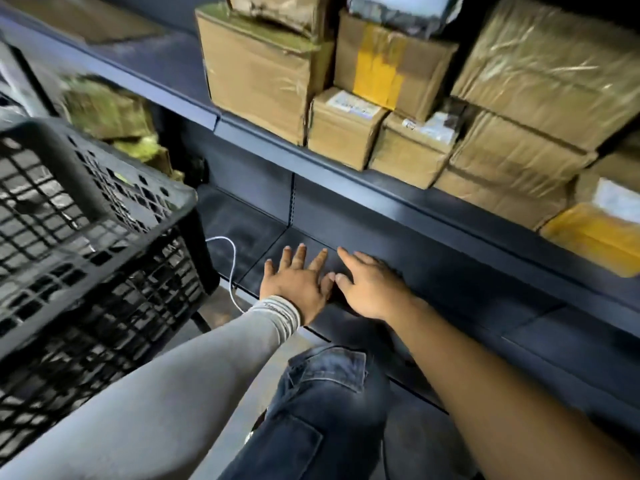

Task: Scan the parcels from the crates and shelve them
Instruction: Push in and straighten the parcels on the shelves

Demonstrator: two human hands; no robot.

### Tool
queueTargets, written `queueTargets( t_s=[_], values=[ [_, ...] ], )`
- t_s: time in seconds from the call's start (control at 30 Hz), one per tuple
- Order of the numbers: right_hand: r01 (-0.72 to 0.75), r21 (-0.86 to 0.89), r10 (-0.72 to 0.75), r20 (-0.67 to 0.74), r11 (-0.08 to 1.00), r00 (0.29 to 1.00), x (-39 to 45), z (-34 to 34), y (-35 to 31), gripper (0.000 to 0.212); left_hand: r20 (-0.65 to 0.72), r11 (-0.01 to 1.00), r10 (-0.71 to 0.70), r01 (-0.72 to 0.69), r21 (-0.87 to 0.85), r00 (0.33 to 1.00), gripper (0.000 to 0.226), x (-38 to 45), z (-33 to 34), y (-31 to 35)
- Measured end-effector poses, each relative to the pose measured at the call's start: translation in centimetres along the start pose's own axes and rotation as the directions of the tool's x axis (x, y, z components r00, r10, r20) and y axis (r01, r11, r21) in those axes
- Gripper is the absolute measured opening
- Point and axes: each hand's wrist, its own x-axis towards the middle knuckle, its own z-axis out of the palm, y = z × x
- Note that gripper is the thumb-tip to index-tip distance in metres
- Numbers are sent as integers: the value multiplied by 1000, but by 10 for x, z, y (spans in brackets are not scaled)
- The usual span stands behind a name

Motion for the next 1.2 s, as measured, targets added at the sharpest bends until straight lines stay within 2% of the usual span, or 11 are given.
queueTargets(
  t_s=[0.1, 0.23, 0.6, 0.8, 1.03, 1.2],
  values=[
    [35, -44, -35, 4, 998, 999, -23, -27, -20, 64, -11, 1000, 4, -4, 21, 1000, 65, -26, -26, 3],
    [68, -70, -70, -17, 995, 997, -46, -65, -48, 60, -102, 996, 60, -52, 77, 993, 64, -48, -70, 5],
    [155, -73, -167, -226, 985, 960, -84, -170, -90, 66, -303, 979, 175, -134, 152, 937, 66, -86, -195, 4],
    [107, -134, -146, -324, 985, 935, -103, -217, -84, 62, -414, 968, 250, -228, 102, 876, 62, -84, -226, 34],
    [15, -84, -47, -393, 996, 918, -120, -232, -59, 64, -441, 951, 285, -308, 21, 851, 67, -69, -232, 58],
    [-102, -76, 57, -450, 992, 891, -135, -227, -32, 63, -408, 922, 361, -388, 19, 839, 65, -58, -220, 91]
  ],
)
